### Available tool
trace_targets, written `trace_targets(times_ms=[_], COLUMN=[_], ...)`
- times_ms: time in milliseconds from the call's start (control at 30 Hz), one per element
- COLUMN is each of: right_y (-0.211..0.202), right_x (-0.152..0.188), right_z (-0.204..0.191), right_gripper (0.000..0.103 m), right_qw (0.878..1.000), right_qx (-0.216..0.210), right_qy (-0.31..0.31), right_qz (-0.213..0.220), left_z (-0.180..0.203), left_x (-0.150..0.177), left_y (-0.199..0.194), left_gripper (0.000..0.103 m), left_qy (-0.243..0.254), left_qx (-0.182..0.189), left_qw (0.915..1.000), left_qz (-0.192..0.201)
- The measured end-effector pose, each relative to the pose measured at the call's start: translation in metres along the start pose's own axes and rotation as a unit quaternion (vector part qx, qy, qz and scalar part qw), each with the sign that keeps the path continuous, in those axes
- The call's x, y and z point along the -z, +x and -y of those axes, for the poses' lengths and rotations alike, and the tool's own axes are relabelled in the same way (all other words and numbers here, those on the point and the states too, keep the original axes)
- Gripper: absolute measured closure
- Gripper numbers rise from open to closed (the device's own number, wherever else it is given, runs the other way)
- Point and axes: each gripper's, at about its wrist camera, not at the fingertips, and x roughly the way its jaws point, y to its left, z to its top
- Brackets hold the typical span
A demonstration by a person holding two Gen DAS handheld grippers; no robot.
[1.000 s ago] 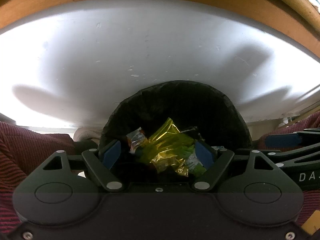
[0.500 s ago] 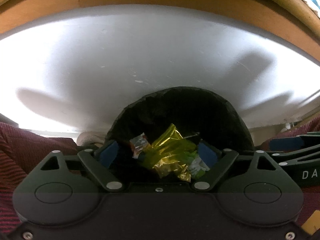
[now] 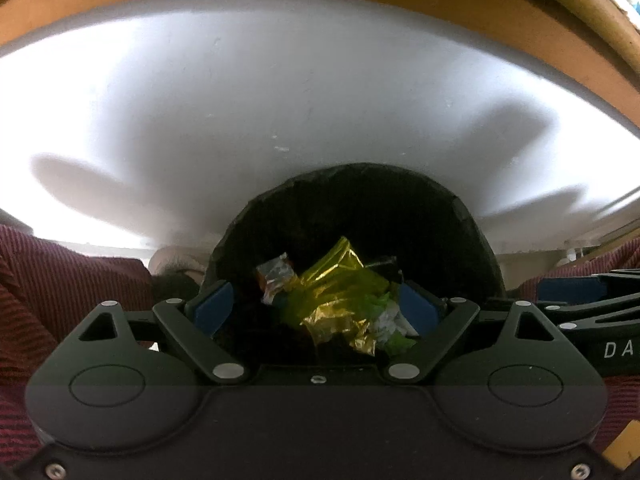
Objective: Collect trash
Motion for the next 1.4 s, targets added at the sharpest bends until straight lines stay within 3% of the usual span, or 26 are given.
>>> trace_targets(times_ms=[1400], right_y=[-0.0003], right_x=[0.0042], right_z=[-0.0045], right_gripper=[0.014], right_qw=[1.000], right_qx=[0.004], right_qy=[0.008], right_qz=[0.002], left_z=[0.0051], left_x=[0.0036], left_y=[-0.0011], left_gripper=[0.014], left_qy=[0.022], left_qx=[0.003], left_qw=[0.9997], left_qz=[-0.007])
